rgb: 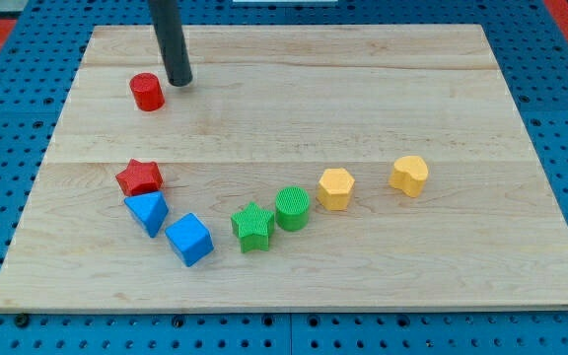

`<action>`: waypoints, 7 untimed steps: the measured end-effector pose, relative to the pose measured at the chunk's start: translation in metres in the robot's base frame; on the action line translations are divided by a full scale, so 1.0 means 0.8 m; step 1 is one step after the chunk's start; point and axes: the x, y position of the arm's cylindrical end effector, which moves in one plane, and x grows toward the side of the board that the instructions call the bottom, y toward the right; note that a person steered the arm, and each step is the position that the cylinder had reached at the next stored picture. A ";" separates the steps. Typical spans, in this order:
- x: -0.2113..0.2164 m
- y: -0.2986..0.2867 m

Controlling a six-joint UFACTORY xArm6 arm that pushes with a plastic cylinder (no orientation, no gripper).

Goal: Move the red circle diagonal top left to the red star

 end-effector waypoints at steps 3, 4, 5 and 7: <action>0.052 -0.030; 0.031 0.028; 0.084 0.049; 0.077 0.001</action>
